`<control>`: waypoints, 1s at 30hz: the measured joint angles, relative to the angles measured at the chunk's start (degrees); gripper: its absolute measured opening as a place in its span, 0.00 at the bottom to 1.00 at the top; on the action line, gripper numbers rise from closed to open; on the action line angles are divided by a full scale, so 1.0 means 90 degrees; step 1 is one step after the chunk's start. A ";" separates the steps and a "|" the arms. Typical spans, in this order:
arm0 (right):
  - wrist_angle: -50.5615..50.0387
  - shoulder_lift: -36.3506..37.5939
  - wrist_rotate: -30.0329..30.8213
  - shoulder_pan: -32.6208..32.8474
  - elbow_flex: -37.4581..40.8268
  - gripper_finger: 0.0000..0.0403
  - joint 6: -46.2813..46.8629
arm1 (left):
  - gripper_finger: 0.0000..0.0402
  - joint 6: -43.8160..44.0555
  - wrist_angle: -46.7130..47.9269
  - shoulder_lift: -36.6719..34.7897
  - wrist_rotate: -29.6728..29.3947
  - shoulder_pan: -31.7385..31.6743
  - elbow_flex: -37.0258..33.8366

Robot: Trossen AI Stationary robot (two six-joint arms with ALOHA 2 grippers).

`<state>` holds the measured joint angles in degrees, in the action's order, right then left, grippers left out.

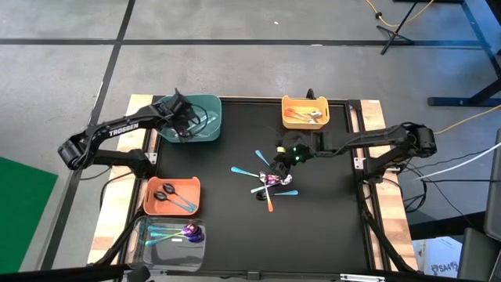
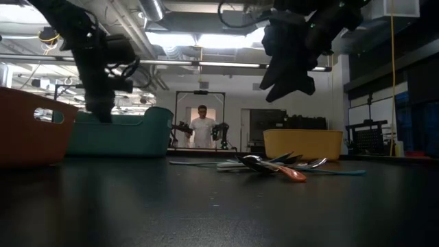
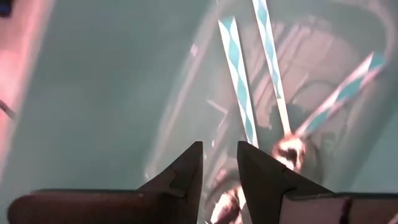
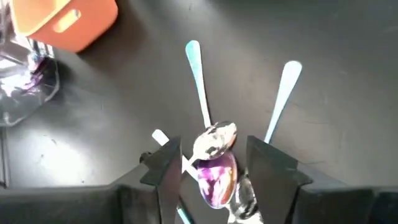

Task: Sort silverware by color (type)
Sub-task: Put the orange spoon into the yellow bin

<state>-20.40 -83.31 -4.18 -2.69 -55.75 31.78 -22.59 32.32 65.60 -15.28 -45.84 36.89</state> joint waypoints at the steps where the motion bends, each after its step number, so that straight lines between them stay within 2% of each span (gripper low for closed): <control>1: -0.0007 -0.0023 0.0134 0.0122 0.0000 0.41 0.0145 | 0.23 0.0005 0.0004 0.0000 0.0004 0.0030 0.0103; 9: 0.0007 -0.0405 0.0544 0.0988 0.0000 0.41 0.1303 | 0.23 0.0017 0.0019 -0.0005 0.0334 0.0637 0.1152; 18: 0.0089 -0.0968 0.0953 0.1671 0.0000 0.41 0.2277 | 0.23 0.0449 0.0016 -0.0005 0.0359 0.1556 0.2182; 25: 0.0220 -0.1353 0.1477 0.1897 0.0000 0.41 0.2986 | 0.23 0.0470 0.0002 -0.0007 0.0357 0.2269 0.2462; 30: 0.0628 -0.1659 0.1517 0.1940 0.0000 0.41 0.3140 | 0.23 0.0505 0.0015 -0.0007 0.0356 0.2754 0.2462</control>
<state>-14.75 -98.24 9.47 14.76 -55.75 60.03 -18.05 32.46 65.54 -12.08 -21.05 59.05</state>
